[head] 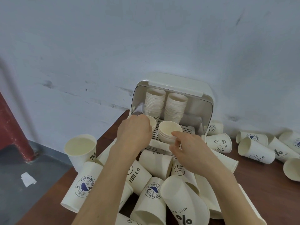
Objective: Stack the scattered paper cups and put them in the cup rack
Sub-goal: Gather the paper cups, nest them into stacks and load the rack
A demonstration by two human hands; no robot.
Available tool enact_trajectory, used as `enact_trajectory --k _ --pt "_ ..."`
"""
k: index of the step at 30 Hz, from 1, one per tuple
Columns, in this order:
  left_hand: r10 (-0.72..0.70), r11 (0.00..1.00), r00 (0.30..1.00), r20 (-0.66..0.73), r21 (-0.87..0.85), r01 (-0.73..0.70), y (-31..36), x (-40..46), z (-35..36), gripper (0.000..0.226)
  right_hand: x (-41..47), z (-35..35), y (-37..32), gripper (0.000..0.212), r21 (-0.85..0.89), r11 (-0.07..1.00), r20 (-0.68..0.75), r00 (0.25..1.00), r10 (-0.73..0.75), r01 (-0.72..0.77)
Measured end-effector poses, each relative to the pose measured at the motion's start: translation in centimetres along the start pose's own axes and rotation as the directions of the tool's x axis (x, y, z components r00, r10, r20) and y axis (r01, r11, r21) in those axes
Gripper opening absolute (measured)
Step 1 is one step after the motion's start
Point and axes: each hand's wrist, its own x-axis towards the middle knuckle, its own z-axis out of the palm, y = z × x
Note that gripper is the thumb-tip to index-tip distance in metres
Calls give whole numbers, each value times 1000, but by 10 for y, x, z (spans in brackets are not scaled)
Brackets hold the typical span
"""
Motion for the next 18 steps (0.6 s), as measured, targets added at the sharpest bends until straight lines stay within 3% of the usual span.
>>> enact_trajectory --k 18 --pt "59 989 990 -130 -130 -76 16 -6 -14 27 -12 -26 5 42 52 999 -145 989 -7 15"
